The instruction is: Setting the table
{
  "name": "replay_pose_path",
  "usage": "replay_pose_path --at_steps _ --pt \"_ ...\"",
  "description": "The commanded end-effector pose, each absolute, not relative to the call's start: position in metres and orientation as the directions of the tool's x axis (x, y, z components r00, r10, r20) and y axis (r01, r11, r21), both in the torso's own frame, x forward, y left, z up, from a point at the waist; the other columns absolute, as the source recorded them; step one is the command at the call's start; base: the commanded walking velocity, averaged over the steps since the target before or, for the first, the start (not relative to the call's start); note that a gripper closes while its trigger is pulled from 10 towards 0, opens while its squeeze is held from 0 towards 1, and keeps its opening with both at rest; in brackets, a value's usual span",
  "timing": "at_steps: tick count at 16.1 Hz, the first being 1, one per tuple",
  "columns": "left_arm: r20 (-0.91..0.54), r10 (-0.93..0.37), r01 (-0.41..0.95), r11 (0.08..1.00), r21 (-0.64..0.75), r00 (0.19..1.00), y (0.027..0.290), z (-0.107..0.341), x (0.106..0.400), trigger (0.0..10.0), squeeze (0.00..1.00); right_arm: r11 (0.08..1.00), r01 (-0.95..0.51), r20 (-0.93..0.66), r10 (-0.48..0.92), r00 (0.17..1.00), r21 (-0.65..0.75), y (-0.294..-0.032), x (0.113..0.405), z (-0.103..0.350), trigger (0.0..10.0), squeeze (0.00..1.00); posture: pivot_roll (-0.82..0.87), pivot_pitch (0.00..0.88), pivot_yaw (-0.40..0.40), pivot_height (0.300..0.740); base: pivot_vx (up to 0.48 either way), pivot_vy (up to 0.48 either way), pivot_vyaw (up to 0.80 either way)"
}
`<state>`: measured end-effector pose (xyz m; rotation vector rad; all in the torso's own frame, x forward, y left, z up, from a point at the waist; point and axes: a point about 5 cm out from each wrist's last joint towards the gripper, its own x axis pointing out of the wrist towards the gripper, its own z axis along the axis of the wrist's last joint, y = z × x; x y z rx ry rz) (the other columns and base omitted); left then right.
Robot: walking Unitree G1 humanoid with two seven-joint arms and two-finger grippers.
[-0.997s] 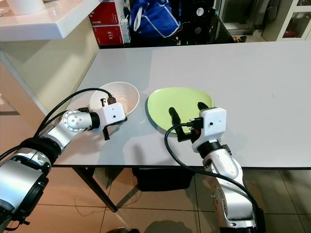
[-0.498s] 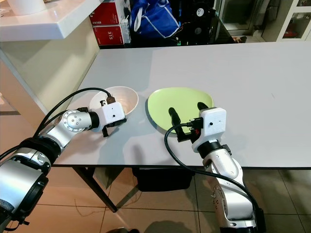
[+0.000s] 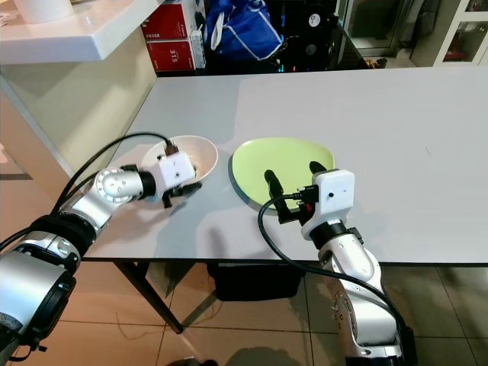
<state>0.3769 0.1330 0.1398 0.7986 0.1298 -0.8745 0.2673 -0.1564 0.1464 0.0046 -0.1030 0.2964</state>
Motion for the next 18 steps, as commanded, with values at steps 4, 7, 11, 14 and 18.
replay_pose_path --at_steps 4,7,11,14,18 --pt "-0.177 -0.678 0.636 0.52 0.571 0.714 0.135 0.19 0.388 10.0 0.0 0.949 -0.315 0.079 0.315 0.946 -0.017 -0.154 0.272 0.141 10.0 0.0 -0.03 0.0 0.094 0.74 0.0 0.0 0.0" --pt "-0.043 -0.641 0.567 0.643 0.516 0.766 0.15 0.203 0.382 10.0 0.0 0.944 -0.331 0.059 0.331 0.942 -0.015 -0.153 0.275 0.135 10.0 0.0 0.0 0.0 0.072 0.74 0.0 0.0 0.0" --pt "0.072 -0.563 0.473 0.751 0.46 0.824 0.167 0.213 0.366 10.0 0.0 0.937 -0.348 0.036 0.348 0.937 -0.014 -0.153 0.278 0.128 10.0 0.0 0.04 0.0 0.05 0.74 0.0 0.0 0.0" --pt "0.133 -0.452 0.378 0.848 0.372 0.882 0.18 0.21 0.349 10.0 0.0 0.932 -0.362 0.028 0.362 0.932 -0.019 -0.154 0.28 0.126 10.0 0.0 0.05 0.0 0.037 0.74 0.0 0.0 0.0" --pt "0.162 -0.268 0.245 0.958 0.147 0.95 0.181 0.184 0.318 10.0 0.0 0.93 -0.365 0.022 0.366 0.93 -0.031 -0.158 0.281 0.123 10.0 0.0 0.06 0.0 0.02 0.74 0.0 0.0 0.0"
